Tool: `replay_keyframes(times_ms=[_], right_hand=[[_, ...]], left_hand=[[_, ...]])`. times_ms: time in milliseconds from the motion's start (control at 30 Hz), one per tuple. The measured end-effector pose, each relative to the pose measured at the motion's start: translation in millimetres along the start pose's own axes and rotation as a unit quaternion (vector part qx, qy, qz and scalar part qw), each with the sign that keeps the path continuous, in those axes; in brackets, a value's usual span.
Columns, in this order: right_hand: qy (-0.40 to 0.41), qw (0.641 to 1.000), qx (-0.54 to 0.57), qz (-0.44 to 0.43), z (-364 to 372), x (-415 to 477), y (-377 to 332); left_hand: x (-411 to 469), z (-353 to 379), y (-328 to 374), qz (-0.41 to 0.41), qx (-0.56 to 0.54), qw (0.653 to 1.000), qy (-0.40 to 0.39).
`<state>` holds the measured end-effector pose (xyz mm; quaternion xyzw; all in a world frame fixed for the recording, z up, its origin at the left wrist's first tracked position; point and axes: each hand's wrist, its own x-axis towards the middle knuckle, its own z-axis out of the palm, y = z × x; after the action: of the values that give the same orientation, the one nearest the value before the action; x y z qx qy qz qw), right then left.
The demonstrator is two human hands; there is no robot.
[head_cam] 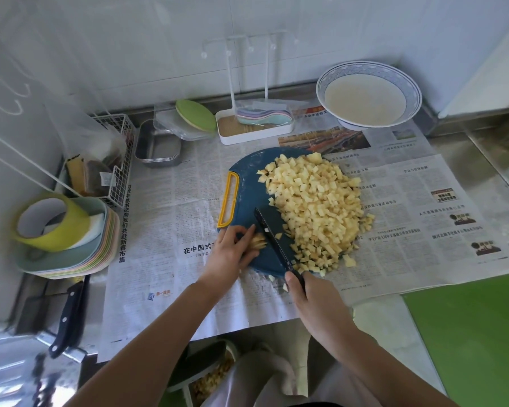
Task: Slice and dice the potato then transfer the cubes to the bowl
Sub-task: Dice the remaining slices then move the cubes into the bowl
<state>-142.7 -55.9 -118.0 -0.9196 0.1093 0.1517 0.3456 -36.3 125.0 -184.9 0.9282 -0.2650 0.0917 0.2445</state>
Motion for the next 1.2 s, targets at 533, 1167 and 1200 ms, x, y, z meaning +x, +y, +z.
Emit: replay_keyframes(times_ms=[533, 1167, 1200], right_hand=[[0.006, 0.998, -0.054, -0.036, -1.7, 12.6, 2.9], [-0.006, 0.990, -0.138, -0.031, 5.5, 5.9, -16.4], [-0.008, 0.990, -0.138, -0.028, 4.8, 6.3, -18.1]], left_hand=[[-22.5, 10.2, 28.0, -0.083, -0.026, 0.995, 0.041], [-21.2, 21.8, 22.1, -0.042, 0.011, 0.996, 0.076], [-21.3, 21.5, 21.9, -0.040, 0.009, 0.996, 0.075]])
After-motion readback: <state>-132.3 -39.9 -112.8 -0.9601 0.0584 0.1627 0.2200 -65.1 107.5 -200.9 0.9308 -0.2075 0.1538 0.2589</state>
